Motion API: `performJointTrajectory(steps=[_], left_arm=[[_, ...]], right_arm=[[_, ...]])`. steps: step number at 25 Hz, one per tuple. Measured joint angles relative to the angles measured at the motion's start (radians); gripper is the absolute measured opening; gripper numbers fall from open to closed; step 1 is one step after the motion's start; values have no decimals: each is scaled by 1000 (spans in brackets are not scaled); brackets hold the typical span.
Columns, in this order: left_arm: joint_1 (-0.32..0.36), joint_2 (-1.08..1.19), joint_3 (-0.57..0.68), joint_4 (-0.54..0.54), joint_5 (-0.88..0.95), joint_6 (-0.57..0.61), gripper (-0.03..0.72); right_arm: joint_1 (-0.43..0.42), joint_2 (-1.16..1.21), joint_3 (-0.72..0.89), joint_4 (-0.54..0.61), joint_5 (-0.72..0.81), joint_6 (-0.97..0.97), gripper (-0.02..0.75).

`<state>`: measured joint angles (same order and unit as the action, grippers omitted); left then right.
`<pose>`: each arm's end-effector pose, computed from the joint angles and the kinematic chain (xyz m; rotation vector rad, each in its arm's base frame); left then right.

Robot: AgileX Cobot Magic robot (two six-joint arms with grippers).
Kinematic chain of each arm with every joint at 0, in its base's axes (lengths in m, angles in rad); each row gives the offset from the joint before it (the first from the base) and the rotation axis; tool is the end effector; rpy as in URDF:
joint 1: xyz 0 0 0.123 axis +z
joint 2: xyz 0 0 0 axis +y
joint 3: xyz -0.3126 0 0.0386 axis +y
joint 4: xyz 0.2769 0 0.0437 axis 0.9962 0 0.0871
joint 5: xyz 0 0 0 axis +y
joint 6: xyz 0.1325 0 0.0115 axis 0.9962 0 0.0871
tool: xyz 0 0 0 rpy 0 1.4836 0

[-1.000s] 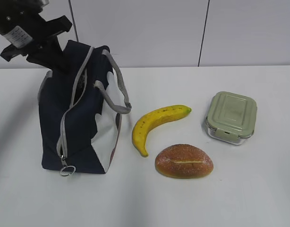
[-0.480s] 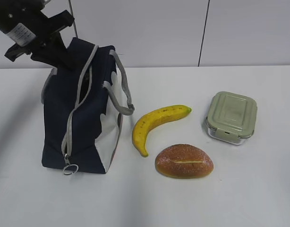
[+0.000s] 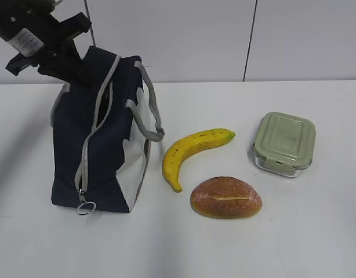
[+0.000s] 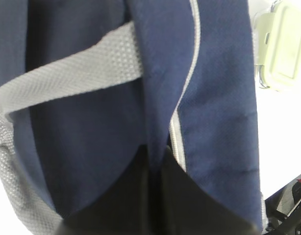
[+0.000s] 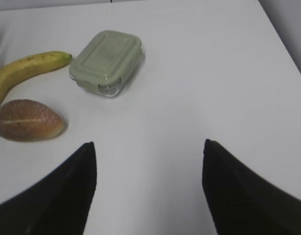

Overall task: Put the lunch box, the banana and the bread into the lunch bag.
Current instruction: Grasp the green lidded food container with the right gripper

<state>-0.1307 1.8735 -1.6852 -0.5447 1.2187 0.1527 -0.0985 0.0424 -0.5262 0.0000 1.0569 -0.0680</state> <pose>0.4328 -0.1221 0.2901 0.2191 2.7838 -0.7605 0.0315 -0.0031 0.2801 0.0314 2.0580 -0.1032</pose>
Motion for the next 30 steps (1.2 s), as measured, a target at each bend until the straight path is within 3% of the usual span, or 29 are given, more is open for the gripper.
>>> performJointTrajectory(steps=[6,12,17,24,30], left_arm=[[0,0,0,-1,1,0,-3],[0,0,0,-1,3,0,-3],[0,0,0,-1,4,1,-3],[0,0,0,-1,4,2,-3],[0,0,0,-1,4,4,-3]], right_arm=[[0,212,-2,14,-204,0,498],[0,504,-27,136,-300,0,498],[0,767,-143,206,-297,0,498],[0,1109,-371,266,-156,-13,498],[-2,1332,-492,451,-138,-156,498]])
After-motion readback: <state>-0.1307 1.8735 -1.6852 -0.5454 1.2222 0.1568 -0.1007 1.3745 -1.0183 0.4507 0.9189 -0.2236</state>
